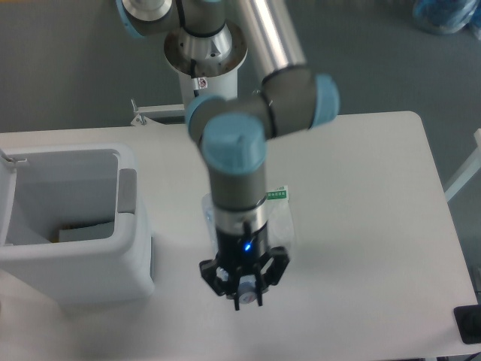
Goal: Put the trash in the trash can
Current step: 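Lift the bottle and carry it toward the white trash bin, then lower the bottle into the bin and open the gripper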
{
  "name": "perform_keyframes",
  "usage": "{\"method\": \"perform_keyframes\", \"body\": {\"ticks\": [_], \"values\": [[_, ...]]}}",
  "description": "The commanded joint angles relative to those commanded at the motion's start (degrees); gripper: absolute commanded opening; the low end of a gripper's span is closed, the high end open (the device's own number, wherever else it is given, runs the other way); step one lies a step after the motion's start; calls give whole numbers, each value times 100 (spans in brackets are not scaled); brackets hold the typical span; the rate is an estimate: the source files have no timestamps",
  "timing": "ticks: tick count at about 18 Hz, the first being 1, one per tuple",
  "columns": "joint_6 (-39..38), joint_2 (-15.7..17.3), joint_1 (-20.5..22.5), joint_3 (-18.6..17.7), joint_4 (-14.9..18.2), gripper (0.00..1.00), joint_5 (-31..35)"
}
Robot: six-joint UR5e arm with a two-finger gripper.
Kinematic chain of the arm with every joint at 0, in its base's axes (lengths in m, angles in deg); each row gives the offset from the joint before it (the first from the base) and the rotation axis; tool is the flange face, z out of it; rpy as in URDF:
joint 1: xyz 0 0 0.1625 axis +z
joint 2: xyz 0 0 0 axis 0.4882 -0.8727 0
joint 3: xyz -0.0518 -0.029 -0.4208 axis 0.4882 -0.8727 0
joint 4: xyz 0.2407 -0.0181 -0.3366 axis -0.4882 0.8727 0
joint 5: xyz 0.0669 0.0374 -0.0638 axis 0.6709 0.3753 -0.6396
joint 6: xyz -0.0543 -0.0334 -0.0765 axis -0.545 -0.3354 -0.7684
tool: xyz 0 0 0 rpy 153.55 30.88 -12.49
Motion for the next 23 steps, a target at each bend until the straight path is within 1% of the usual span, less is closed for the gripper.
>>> {"method": "perform_keyframes", "body": {"ticks": [1,4,5,6,7,9,12,15,17,18,21,23], "values": [[-61,53,27,192,-131,32,-45],[-18,71,-8,580,-290,32,-81],[17,167,-43,651,-526,32,-81],[17,176,-104,651,-650,32,-90],[9,272,-174,625,-695,32,-81],[9,465,-411,520,-695,32,-90],[-53,711,-509,458,-695,32,-177],[-96,844,-755,449,-695,32,-265],[-184,967,-852,327,-695,32,-265],[-202,993,-869,326,-695,32,-265],[-220,994,-1106,300,-695,32,-265],[-237,985,-1325,213,-695,32,-265]]}}
